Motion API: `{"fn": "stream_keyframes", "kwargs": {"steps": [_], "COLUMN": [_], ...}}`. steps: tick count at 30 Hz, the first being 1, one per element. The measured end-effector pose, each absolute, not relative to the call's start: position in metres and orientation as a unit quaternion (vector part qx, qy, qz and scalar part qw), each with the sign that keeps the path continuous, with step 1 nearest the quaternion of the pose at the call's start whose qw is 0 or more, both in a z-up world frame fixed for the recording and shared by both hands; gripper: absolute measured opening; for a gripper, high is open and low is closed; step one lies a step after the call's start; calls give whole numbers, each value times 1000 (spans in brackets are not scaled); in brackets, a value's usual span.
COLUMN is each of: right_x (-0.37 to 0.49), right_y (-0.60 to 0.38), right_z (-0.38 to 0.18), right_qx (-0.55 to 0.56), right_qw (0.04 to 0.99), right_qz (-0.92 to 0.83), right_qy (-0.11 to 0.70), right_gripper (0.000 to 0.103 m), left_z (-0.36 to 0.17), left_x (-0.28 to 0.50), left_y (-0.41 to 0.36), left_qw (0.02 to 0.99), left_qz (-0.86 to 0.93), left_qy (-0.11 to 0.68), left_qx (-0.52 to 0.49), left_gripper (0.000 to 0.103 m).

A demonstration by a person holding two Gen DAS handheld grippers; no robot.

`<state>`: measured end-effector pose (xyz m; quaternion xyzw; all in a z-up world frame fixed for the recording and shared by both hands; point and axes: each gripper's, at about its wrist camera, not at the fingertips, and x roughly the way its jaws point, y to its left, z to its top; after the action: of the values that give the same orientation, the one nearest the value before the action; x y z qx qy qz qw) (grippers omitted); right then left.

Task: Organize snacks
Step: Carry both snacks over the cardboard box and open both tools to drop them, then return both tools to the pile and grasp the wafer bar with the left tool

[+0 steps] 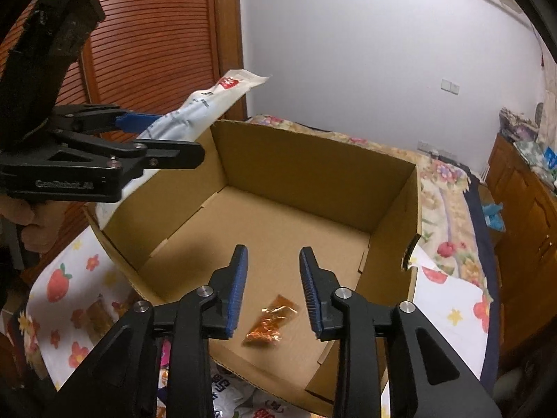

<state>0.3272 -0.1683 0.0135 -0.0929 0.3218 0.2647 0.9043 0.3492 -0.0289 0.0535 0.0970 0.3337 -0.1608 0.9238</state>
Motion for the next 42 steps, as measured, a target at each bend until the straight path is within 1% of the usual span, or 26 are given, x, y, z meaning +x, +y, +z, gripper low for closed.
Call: {"fn": "stream_keyframes", "kwargs": {"steps": [8,11,18,22,24,27,31,39,42], "right_x": [321,316,301,280,269,246,225,195,188], "right_y": [-173,-174,-178,-185,-188,-191,-192,-200,-204], "right_z": [18,22,27,33,35,36,31,14,6], "right_qx": [-88,-88,-87,-82,-80,-77,-76,-67,-67], "right_qw": [906,907,909,912,914,918,919,923,924], "right_qz": [265,267,266,263,260,255,246,219,209], "right_qy": [317,314,309,303,300,293,297,309,313], "right_gripper": [37,40,41,43,49,53,54,56,56], "left_z": [49,50,56,60,61,60,55,48,43], "left_x": [352,354,340,312,294,266,232,178,166], "left_y": [-33,-31,-25,-22,-20,-16,-11,0,6], "left_qw": [923,926,930,930,931,931,929,930,931], "left_qz": [-152,-149,-151,-161,-167,-176,-197,-195,-190], "left_qy": [340,335,326,319,314,309,303,298,299], "left_qx": [97,90,81,82,84,83,83,90,89], "left_gripper": [66,71,71,71,71,71,75,75,78]}}
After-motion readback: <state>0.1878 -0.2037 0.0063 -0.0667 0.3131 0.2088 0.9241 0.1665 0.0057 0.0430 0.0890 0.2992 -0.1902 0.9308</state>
